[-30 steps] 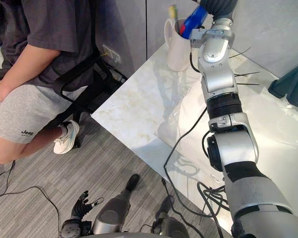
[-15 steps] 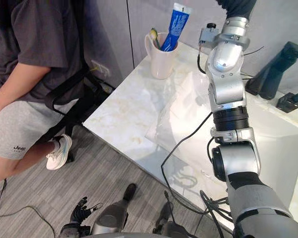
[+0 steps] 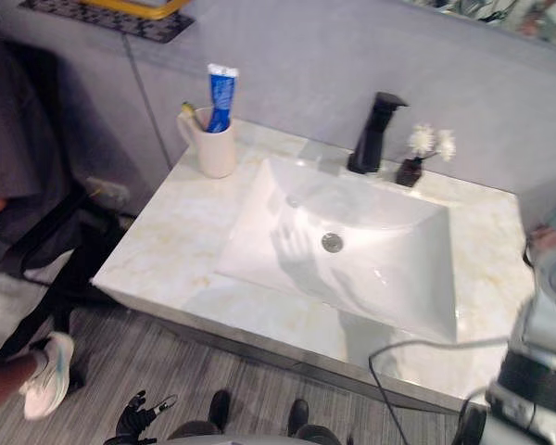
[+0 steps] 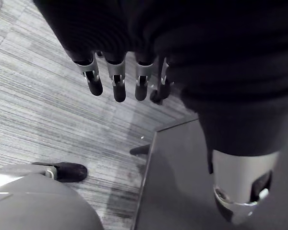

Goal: Organize washtable

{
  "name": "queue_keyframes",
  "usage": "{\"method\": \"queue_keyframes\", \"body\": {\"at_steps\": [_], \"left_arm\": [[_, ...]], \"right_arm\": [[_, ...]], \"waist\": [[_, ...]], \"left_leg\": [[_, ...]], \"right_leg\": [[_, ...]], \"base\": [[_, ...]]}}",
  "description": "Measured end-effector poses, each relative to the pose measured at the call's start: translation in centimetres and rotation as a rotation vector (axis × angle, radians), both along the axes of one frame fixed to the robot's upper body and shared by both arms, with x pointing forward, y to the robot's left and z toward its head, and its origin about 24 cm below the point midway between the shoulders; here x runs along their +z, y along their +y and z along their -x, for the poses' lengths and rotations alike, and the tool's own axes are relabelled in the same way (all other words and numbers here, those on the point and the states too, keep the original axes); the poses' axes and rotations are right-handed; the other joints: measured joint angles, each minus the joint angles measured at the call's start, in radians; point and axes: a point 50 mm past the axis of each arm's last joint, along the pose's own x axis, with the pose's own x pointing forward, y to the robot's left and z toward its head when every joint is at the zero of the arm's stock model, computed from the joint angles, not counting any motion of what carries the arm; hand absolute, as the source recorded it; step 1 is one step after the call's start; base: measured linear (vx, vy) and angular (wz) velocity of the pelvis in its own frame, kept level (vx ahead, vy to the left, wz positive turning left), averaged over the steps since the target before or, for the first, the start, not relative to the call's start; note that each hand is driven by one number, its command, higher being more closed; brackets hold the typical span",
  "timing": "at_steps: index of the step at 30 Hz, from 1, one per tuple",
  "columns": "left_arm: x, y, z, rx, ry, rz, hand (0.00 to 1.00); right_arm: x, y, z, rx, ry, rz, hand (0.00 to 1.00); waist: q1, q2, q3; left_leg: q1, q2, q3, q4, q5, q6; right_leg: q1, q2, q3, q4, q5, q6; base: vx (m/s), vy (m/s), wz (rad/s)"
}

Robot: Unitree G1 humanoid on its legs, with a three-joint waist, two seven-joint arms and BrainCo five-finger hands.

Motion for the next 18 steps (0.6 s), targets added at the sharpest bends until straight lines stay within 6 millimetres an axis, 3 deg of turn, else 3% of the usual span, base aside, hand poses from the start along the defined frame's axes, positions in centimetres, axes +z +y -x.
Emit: {"method": "queue_keyframes", "body": {"at_steps": [2,3,4,7,9,10,11,15,18], "left_arm": [[0.0,-0.2,-0.1,0.022,-0.009,0.014,0.0],[0.0,-0.3,-0.1,0.037,-0.011,0.023,0.0],[0.0,-0.6,-0.2,0.06,-0.021,0.037,0.0],[-0.1,-1.5,-0.7,0.066,-0.036,0.061,0.0],[-0.2,-2.6,-1.0,0.079,-0.046,0.097,0.0],[-0.2,-2.8,-1.0,0.079,-0.048,0.101,0.0],[-0.2,-3.3,-1.3,0.077,-0.054,0.119,0.0],[-0.4,-4.3,-1.8,0.068,-0.057,0.147,0.0],[-0.4,-4.7,-1.7,0.071,-0.052,0.157,0.0]], "right_arm": [[-6.1,0.2,2.6,-0.09,0.214,-0.183,0.0],[-7.5,0.5,3.3,-0.108,0.254,-0.232,0.0],[-11.1,1.0,5.3,-0.165,0.359,-0.364,0.0],[-16.2,2.5,7.9,-0.241,0.484,-0.58,0.0],[-20.8,4.6,10.0,-0.279,0.568,-0.815,0.0],[-21.3,4.8,10.1,-0.279,0.579,-0.837,0.0],[-23.1,5.7,10.9,-0.283,0.617,-0.93,0.0],[-27.5,8.8,12.9,-0.248,0.692,-1.197,0.0],[-29.0,10.6,13.2,-0.175,0.726,-1.307,0.0]], "waist": [[-0.013,0.008,-0.01],[-0.014,0.011,-0.014],[-0.015,0.019,-0.021],[-0.013,0.034,-0.025],[0.001,0.05,-0.033],[0.005,0.051,-0.033],[0.016,0.054,-0.037],[0.016,0.077,-0.041],[0.03,0.084,-0.044]], "left_leg": [[0.012,0.006,0.023,0.0,-0.009,-0.001],[0.015,0.008,0.035,0.0,-0.011,-0.001],[0.019,0.01,0.047,0.006,-0.018,0.0],[0.04,0.012,0.063,0.018,-0.031,0.0],[0.064,0.019,0.099,0.056,-0.07,0.0],[0.062,0.02,0.105,0.06,-0.074,-0.001],[0.061,0.024,0.119,0.071,-0.086,-0.003],[0.068,0.03,0.119,0.065,-0.093,-0.01],[0.073,0.03,0.119,0.057,-0.089,-0.005]], "right_leg": [[0.002,0.004,0.018,0.0,0.0,0.0],[0.003,0.004,0.022,0.0,-0.001,0.0],[0.005,0.004,0.023,0.004,-0.003,0.0],[0.021,-0.002,0.017,0.015,-0.012,0.01],[0.039,-0.009,-0.005,0.039,-0.029,0.008],[0.039,-0.011,-0.011,0.043,-0.032,0.012],[0.04,-0.015,-0.026,0.053,-0.035,0.015],[0.038,-0.015,-0.044,0.076,-0.041,0.017],[0.04,-0.015,-0.047,0.079,-0.042,0.017]], "base": [[0.0,-0.006,-0.29],[0.0,-0.007,-0.2],[0.01,-0.003,-0.15],[0.01,0.006,-0.14],[0.0,0.02,-0.38],[-0.04,0.01,-0.46],[-0.01,-0.003,-0.21],[0.02,-0.01,-0.01],[0.05,-0.003,0.02]]}}
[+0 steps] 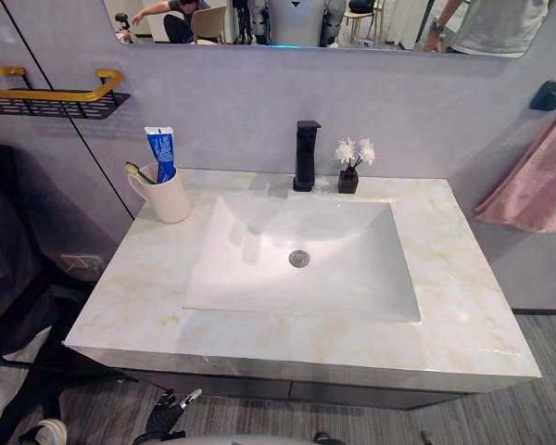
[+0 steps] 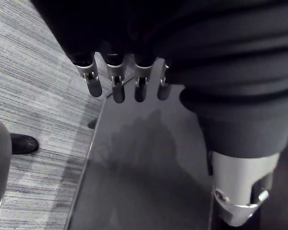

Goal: Organize washtable

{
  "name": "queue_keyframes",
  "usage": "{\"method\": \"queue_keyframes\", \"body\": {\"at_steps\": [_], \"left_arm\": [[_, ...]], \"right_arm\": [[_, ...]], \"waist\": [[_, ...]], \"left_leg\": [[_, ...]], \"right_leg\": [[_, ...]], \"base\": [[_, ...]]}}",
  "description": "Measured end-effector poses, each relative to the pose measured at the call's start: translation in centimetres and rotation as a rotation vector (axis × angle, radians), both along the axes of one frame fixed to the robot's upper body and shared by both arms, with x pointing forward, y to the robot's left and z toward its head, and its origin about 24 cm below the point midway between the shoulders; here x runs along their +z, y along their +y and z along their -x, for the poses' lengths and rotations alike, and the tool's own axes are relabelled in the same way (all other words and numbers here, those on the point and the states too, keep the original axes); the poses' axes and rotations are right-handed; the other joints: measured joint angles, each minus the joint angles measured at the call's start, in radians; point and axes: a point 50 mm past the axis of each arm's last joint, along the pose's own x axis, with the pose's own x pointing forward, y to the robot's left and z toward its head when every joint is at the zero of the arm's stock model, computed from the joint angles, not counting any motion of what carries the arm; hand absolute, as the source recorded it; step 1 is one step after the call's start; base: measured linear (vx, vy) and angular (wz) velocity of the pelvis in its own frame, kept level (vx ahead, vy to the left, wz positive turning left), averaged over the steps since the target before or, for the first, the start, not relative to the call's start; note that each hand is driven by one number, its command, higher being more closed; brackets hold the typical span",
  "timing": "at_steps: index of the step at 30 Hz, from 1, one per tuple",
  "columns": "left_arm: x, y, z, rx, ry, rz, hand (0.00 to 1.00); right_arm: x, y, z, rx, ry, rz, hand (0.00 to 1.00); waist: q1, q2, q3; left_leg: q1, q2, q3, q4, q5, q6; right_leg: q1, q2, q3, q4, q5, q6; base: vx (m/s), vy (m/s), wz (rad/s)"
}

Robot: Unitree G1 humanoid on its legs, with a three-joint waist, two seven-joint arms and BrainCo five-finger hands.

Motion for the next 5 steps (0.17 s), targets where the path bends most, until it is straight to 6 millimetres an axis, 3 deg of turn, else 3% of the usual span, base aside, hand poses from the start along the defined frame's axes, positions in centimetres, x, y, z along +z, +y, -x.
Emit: {"method": "queue_keyframes", "body": {"at_steps": [5], "left_arm": [[0.0,-0.1,-0.2,-0.005,-0.001,0.003,0.0]], "right_arm": [[-1.1,1.9,-0.4,0.096,-0.013,-0.109,0.0]], "waist": [[0.017,-0.01,0.003]], "left_leg": [[0.03,-0.004,-0.003,-0.009,0.0,0.0]], "right_leg": [[0.033,-0.004,-0.014,-0.003,-0.006,0.007]], "base": [[0.03,0.008,0.07]]}}
